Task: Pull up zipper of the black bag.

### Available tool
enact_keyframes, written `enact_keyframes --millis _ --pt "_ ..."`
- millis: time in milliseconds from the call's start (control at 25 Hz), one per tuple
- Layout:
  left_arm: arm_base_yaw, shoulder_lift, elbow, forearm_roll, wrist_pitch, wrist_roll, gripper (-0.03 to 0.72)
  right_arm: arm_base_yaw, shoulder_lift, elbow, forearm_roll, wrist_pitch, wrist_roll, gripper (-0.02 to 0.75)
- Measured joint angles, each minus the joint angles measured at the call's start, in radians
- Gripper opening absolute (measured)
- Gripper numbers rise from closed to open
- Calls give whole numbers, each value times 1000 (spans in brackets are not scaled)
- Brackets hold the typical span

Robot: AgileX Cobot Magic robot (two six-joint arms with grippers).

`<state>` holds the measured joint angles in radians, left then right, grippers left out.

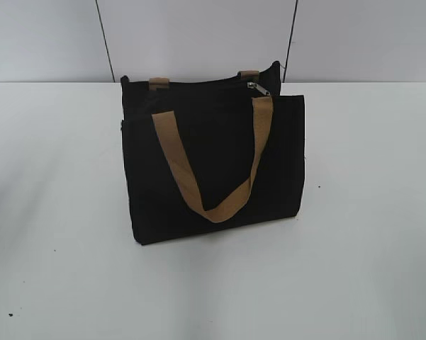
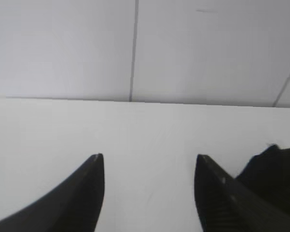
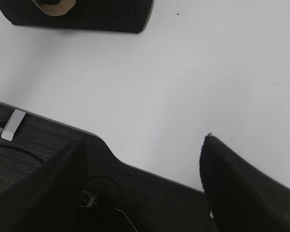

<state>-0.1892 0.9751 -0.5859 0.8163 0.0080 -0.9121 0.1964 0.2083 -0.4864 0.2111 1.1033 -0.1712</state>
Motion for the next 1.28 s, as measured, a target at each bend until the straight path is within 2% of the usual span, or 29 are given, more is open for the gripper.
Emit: enact_keyframes --millis 120,280,520,720,960,1280 --pt "0 -40 0 -253 177 260 457 0 0 0 0 0 0 559" --pt "-18 -170 0 -465 471 516 447 0 0 0 0 0 0 559" --pt "-28 -402 0 -633 924 693 437 0 0 0 1 0 0 559" --pt "-30 -557 0 -792 1060 788 437 0 0 0 1 0 0 559" --pt "-35 -678 1 -844 1092 891 437 0 0 0 1 0 0 559" --pt "-41 -694 49 -840 1069 912 437 0 0 0 2 0 0 559"
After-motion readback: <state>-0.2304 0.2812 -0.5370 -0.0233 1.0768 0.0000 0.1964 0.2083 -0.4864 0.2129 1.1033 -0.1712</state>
